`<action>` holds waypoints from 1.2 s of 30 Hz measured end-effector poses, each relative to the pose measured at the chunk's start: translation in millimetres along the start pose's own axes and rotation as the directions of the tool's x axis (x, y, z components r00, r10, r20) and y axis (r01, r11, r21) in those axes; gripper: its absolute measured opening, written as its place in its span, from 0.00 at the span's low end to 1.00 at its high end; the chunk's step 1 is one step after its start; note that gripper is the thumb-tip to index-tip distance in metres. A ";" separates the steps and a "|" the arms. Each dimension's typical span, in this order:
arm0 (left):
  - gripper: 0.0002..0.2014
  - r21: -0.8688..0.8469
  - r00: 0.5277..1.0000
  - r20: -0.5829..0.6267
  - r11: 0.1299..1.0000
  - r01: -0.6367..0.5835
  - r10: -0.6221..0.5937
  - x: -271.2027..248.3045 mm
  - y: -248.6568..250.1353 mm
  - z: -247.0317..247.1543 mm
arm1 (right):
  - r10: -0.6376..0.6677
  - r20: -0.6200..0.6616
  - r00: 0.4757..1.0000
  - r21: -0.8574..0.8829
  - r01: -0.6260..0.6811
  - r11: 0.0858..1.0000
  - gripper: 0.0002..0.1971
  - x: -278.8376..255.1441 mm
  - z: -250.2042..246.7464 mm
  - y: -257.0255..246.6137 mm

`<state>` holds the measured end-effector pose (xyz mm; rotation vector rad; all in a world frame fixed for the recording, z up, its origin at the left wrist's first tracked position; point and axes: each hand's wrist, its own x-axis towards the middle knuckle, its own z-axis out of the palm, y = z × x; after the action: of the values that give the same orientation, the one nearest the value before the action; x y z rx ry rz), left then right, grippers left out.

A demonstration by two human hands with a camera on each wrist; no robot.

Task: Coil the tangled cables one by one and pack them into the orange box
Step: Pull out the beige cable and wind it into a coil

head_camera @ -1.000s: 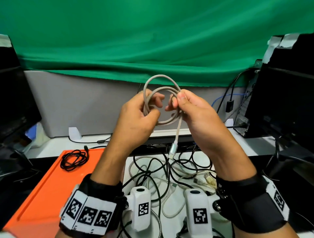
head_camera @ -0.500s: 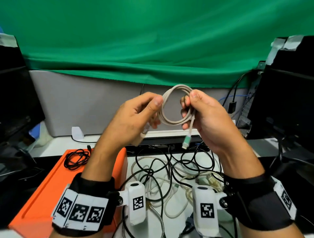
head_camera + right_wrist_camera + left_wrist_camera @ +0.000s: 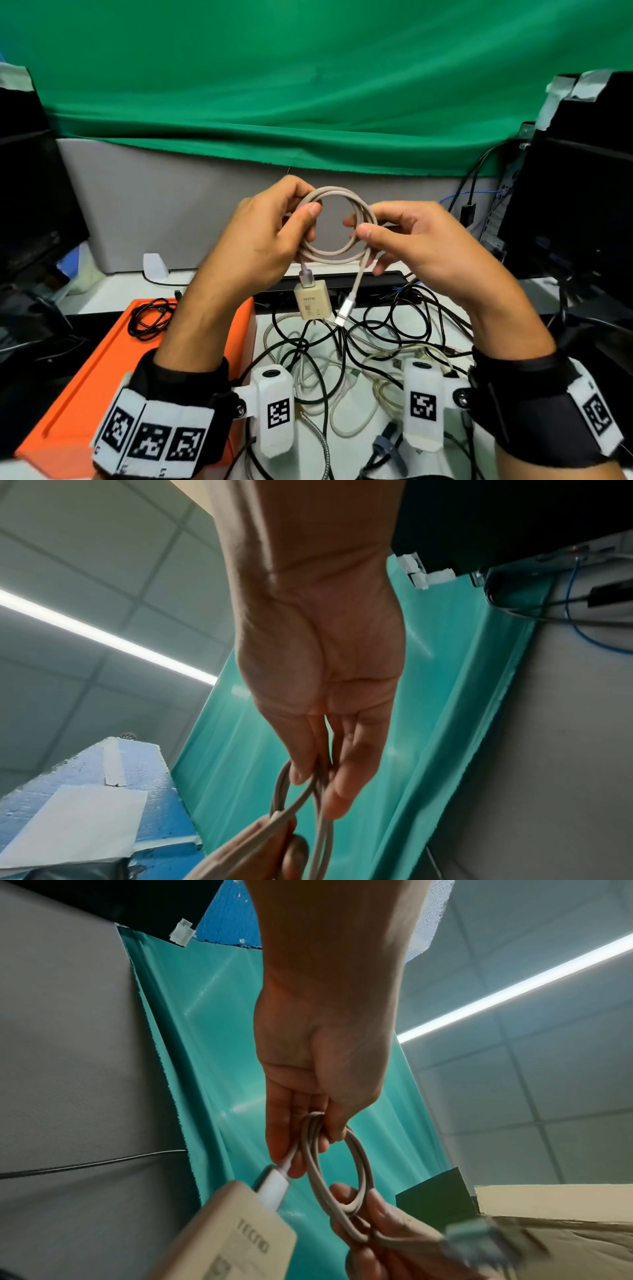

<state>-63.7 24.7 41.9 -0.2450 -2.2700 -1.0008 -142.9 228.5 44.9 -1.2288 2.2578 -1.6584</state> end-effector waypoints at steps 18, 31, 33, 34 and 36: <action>0.07 0.120 0.932 -0.337 0.976 0.180 -0.130 2.7 6.5 17.7 | 0.184 0.047 0.982 0.034 -0.185 0.982 0.13 -7.8 -14.7 -1.3; 0.09 -0.425 0.961 -0.123 0.888 0.176 -0.249 1.7 14.3 3.4 | -0.109 -0.419 0.901 -0.121 0.063 0.991 0.07 16.8 27.4 13.4; 0.08 -0.451 0.961 -0.097 0.872 0.190 -0.259 1.5 15.5 3.8 | -0.002 -0.436 0.900 0.222 0.109 0.969 0.06 19.9 38.0 10.8; 0.08 -0.448 0.960 -0.096 0.873 0.194 -0.263 1.5 15.8 4.3 | 0.061 -0.417 0.907 0.394 0.120 0.911 0.05 20.5 42.0 8.5; 0.08 -0.396 0.958 -0.132 0.900 0.183 -0.253 1.2 16.6 5.0 | 0.150 -0.355 0.923 0.617 0.111 0.779 0.09 21.4 45.9 5.8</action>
<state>-60.4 39.6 50.0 -0.0543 -1.9531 -1.5207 -137.8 180.3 29.3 -0.7467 1.5773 -2.5342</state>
